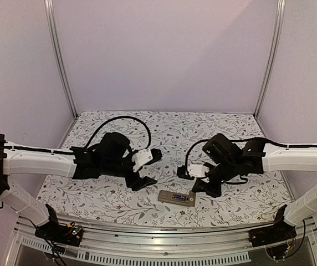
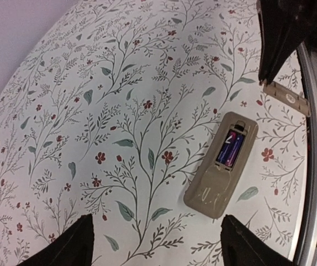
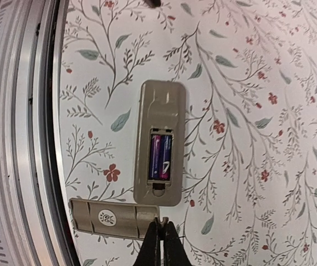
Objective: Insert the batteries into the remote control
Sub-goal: Pick up the battery cover at the center of the board, then pass from the right arm to the left
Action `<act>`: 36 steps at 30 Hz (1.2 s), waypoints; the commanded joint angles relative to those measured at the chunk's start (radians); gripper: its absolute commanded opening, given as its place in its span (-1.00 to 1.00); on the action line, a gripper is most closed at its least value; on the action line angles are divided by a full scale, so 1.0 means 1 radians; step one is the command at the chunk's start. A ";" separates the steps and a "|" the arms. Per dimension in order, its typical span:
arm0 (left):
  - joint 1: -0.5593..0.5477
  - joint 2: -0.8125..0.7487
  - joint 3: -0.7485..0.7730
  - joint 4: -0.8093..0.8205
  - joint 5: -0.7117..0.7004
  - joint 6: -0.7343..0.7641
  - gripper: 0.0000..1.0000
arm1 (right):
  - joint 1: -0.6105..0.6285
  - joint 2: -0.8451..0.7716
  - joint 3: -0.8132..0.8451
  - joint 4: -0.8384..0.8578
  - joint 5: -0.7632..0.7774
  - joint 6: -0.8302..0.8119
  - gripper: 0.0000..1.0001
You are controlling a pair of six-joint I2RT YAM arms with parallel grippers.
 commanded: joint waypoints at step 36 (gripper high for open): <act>0.024 0.066 0.261 0.209 0.230 -0.411 -0.71 | 0.046 -0.152 0.117 0.486 0.362 0.002 -1.00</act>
